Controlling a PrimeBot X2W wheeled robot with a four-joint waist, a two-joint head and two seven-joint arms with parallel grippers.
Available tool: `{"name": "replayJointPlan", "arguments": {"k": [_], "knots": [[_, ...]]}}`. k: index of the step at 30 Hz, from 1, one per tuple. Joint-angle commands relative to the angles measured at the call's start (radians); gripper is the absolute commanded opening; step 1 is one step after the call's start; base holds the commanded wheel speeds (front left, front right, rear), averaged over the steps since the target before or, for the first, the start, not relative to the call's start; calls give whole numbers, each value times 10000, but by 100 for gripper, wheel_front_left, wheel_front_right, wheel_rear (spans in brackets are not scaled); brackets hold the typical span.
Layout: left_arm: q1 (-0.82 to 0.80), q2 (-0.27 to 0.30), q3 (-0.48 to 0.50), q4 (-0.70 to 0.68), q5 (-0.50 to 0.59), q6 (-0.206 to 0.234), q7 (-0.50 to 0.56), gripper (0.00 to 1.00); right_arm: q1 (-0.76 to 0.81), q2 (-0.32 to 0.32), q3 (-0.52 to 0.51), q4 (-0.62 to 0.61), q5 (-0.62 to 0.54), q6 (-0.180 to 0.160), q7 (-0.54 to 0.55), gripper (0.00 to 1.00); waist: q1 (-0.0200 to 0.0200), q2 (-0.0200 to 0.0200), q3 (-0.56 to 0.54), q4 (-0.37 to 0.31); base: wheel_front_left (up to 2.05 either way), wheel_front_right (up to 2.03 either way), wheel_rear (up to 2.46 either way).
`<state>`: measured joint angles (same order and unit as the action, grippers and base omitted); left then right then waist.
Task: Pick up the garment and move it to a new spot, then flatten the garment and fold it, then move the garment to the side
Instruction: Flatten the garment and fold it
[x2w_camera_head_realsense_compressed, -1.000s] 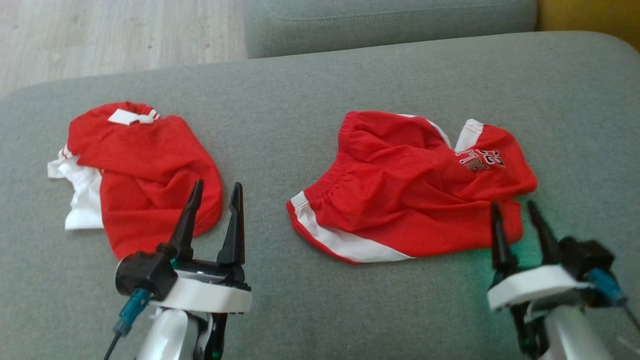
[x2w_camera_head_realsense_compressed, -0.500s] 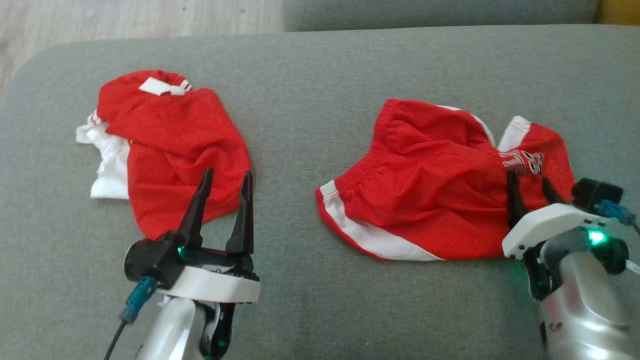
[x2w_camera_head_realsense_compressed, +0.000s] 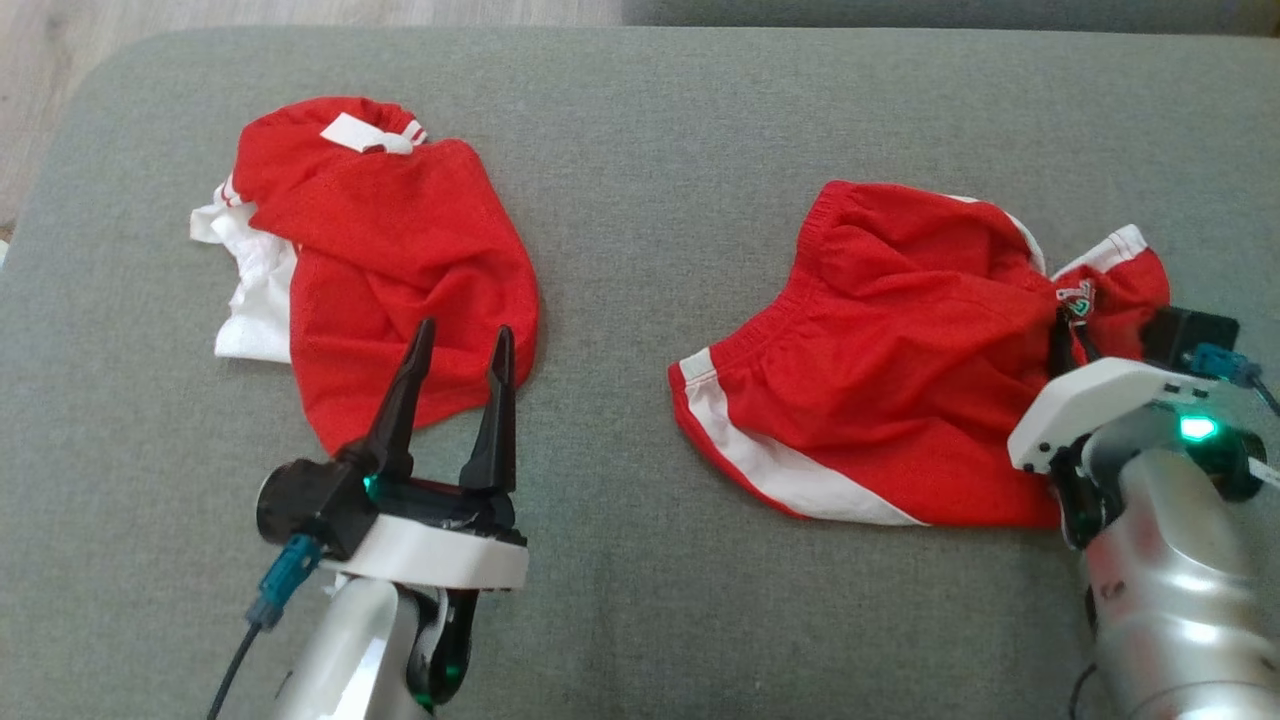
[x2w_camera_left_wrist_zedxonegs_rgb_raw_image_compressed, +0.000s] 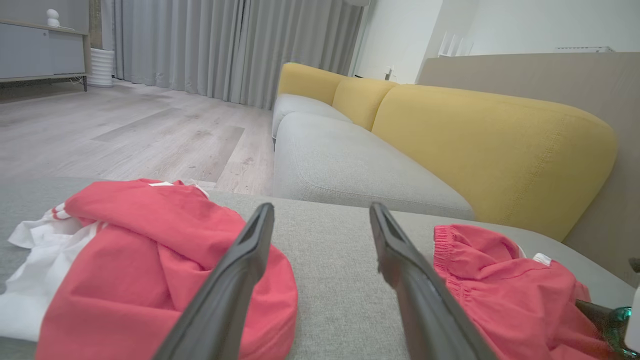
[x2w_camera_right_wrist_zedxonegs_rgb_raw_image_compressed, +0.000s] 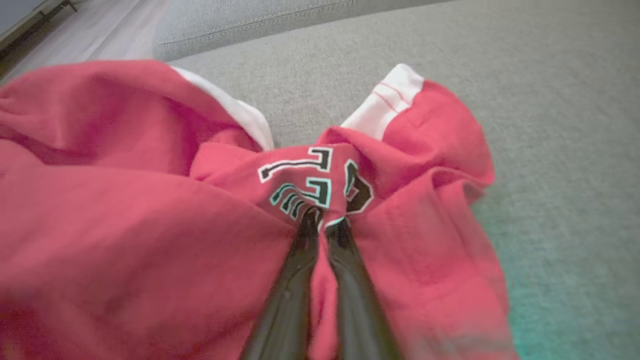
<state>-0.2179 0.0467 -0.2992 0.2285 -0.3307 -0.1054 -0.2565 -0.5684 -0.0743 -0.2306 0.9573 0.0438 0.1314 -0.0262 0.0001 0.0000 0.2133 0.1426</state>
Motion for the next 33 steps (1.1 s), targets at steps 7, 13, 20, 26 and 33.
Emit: {"name": "replayJointPlan", "arguments": {"k": [7,13,20,26,33], "knots": [[-429,36,111,-342,-173,127,-53,100,-1432,220,128,-450,-985,-7,-526,0,-1,0,65,238,0,0,0],[-576,36,-43,-443,-340,200,-53,100,-2766,-94,266,-579,-1694,-7,-423,0,-1,0,283,622,0,0,0],[-703,36,-250,-537,-521,275,-53,100,-3859,-519,286,-280,-2340,-7,-486,0,-1,0,510,1068,0,0,0],[-737,35,-319,-578,-613,352,-53,100,-4228,-735,353,585,-3143,-7,-294,100,-1,0,611,1273,0,0,0],[-696,35,-100,-562,-507,395,-53,100,-4079,-588,179,1209,-3170,-7,-902,100,-1,0,337,866,0,0,0]]}}
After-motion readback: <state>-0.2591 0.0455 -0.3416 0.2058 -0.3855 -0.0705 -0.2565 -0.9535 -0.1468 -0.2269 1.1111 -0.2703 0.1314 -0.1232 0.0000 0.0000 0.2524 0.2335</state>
